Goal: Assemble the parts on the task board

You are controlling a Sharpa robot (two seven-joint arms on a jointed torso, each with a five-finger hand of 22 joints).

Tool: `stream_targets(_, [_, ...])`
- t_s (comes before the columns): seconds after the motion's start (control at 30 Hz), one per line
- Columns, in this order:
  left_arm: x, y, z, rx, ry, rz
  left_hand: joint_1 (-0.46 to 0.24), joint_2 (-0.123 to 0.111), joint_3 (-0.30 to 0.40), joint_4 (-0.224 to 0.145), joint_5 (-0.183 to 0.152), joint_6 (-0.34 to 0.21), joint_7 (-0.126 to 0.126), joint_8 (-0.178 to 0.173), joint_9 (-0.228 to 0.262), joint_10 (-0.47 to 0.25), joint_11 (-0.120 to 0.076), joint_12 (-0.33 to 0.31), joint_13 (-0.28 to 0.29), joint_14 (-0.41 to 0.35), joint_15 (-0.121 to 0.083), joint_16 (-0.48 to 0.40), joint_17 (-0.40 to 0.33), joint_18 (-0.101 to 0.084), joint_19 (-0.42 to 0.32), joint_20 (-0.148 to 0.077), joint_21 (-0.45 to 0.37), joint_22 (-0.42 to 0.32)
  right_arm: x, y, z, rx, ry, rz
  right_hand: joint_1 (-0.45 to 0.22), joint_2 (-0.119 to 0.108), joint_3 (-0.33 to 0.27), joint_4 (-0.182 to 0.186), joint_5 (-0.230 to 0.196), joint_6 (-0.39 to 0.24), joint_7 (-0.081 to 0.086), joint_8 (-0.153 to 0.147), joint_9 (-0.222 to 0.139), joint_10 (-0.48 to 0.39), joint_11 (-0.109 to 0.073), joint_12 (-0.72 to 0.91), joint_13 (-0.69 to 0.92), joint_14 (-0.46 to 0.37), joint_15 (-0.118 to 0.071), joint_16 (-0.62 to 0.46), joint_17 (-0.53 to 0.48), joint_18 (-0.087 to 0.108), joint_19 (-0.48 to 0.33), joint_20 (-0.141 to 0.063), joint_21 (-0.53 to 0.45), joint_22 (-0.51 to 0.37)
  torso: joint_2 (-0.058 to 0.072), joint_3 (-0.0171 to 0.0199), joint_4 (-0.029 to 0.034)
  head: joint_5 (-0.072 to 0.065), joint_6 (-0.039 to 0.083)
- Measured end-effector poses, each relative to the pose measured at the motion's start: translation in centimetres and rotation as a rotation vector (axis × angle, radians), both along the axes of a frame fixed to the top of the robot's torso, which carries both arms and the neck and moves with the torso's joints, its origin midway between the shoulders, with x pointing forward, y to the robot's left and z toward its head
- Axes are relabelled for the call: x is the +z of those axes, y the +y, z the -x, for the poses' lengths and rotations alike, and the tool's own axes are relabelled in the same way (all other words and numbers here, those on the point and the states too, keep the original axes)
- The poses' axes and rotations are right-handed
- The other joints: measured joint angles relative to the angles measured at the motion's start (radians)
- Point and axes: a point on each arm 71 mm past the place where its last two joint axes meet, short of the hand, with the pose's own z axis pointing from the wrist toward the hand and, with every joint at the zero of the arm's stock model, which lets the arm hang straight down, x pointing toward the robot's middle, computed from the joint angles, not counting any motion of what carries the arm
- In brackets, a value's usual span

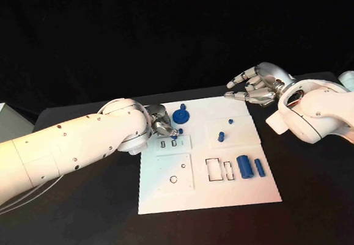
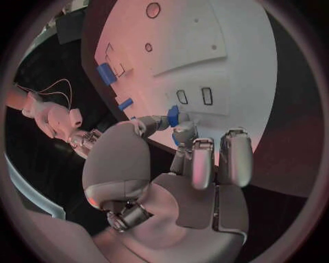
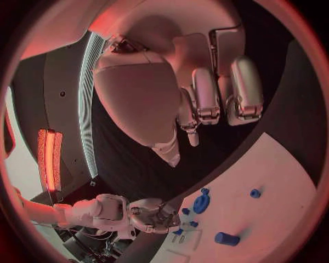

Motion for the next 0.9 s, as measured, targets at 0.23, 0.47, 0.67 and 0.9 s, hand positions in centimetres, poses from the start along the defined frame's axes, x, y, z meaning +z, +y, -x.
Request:
stream_targets(0.23, [-0.3,-0.1,0.5,-0.002,-0.029,-0.001,0.000,0.000,0.000,0.000,0.004,0.000,0.000,-0.001,0.001,0.000,0.000,0.000,0.000,0.000,0.000,0.000,0.000,0.000,0.004,-0.003,0.000,0.000,0.0,0.0,0.0,0.001,0.002,0.000,-0.001,0.001,0.000,0.000,0.000,0.000,0.000,0.000,0.000,0.000,0.000,0.000,0.000,0.000,0.000,0.000,0.000,0.000,0.000,0.000,0.000,0.000,0.000,0.0000,0.0002,0.001,-0.003])
stream_targets(0.47, [-0.6,0.1,0.9,-0.003,-0.042,-0.004,0.000,0.000,0.000,0.000,0.004,0.000,0.000,-0.002,0.003,0.000,0.000,0.000,0.000,0.000,0.000,0.000,0.000,0.000,0.004,-0.003,0.004,0.000,-0.1,-0.1,0.1,0.001,0.005,0.001,-0.001,0.001,0.000,0.000,0.000,0.000,0.000,0.000,0.000,0.000,0.000,0.000,0.000,0.000,0.000,0.000,0.000,0.000,0.000,0.000,0.000,0.000,0.000,0.0001,0.0000,0.001,-0.006])
stream_targets(0.67, [-1.0,0.3,1.1,-0.002,-0.044,-0.009,0.000,0.000,0.000,0.000,0.004,0.000,0.000,-0.003,0.003,0.000,0.000,0.000,0.000,0.000,0.000,0.000,0.000,0.000,0.003,-0.003,0.004,0.000,-0.2,-0.1,0.1,0.001,0.007,0.001,-0.001,0.001,0.000,0.000,0.000,0.000,0.000,0.000,0.000,0.000,0.000,0.000,0.000,0.000,0.000,0.000,0.000,0.000,0.000,0.000,0.000,0.000,0.000,0.0002,0.0009,0.001,-0.008])
stream_targets(0.9, [-1.3,0.4,1.3,-0.002,-0.044,-0.014,0.001,0.001,0.000,0.000,0.004,0.000,0.000,-0.006,0.003,0.000,0.000,0.000,-0.001,0.000,0.000,0.000,0.000,0.000,0.003,-0.003,0.004,0.000,-0.2,-0.1,0.1,0.001,0.009,0.002,-0.001,0.001,0.000,0.000,0.004,0.000,0.000,0.004,0.000,0.000,0.000,0.000,0.001,0.000,0.000,0.000,0.000,0.000,0.000,0.000,0.000,0.000,0.001,-0.0002,0.0003,0.003,-0.010])
